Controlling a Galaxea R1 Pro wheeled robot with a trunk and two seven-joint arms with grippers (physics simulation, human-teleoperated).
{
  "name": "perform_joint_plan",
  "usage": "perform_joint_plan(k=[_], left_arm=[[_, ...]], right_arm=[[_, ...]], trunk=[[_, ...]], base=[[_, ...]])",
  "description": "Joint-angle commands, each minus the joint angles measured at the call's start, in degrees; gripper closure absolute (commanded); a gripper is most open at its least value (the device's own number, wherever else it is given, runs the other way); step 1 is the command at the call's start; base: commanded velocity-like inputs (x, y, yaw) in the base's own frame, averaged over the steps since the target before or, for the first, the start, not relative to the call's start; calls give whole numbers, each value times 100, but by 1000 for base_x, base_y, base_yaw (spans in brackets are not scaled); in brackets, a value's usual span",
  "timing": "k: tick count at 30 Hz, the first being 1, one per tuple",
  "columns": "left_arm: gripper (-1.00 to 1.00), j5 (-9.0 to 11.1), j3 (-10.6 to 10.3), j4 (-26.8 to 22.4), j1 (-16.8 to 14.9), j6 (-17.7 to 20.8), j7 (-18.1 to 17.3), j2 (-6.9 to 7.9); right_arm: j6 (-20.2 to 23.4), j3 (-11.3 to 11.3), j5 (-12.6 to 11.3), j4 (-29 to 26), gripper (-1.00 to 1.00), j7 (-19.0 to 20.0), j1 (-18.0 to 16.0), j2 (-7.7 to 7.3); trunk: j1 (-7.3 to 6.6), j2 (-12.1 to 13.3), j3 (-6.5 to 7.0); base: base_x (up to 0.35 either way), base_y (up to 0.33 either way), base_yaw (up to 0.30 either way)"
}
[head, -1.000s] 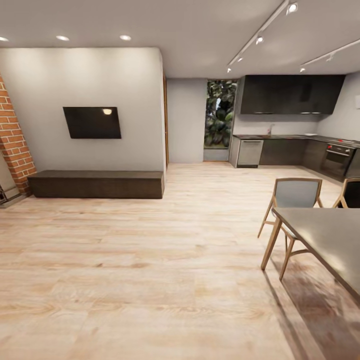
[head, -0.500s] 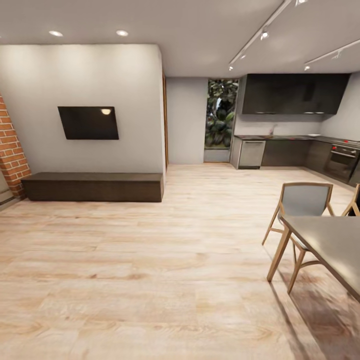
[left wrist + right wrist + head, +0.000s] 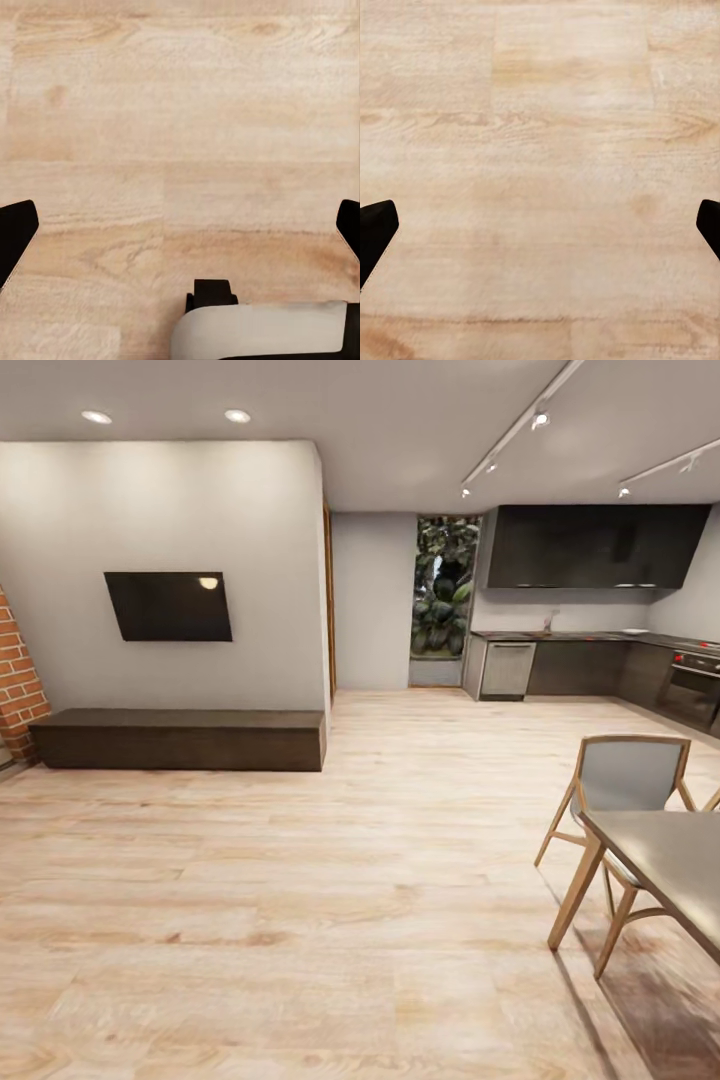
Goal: In the kitchen, take the Vidalia onion out of the sink, dice it on the chopping board with the paring knife, put the diced onion into the bowl on the countertop, then place both the paring knife and the chopping board into the sink.
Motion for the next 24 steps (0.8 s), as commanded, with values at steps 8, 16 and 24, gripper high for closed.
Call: perform_joint_plan(k=[8, 16, 24], left_arm=[[-100, 5, -2, -6, 1, -10, -3, 0], [-100, 5, -2, -3, 1, -10, -3, 0], [-100, 5, -3, 1, 1, -10, -3, 0]], right_arm=[[-12, -1, -2, -3, -100, 0, 0, 1], [-12, -1, -6, -3, -100, 1, 0, 1], [-12, -1, -1, -3, -100, 1, 0, 2]], trunk=[[3, -2, -4], [3, -2, -4], [3, -2, -4]], base=[[317, 0, 0], [317, 0, 0], [317, 0, -1]])
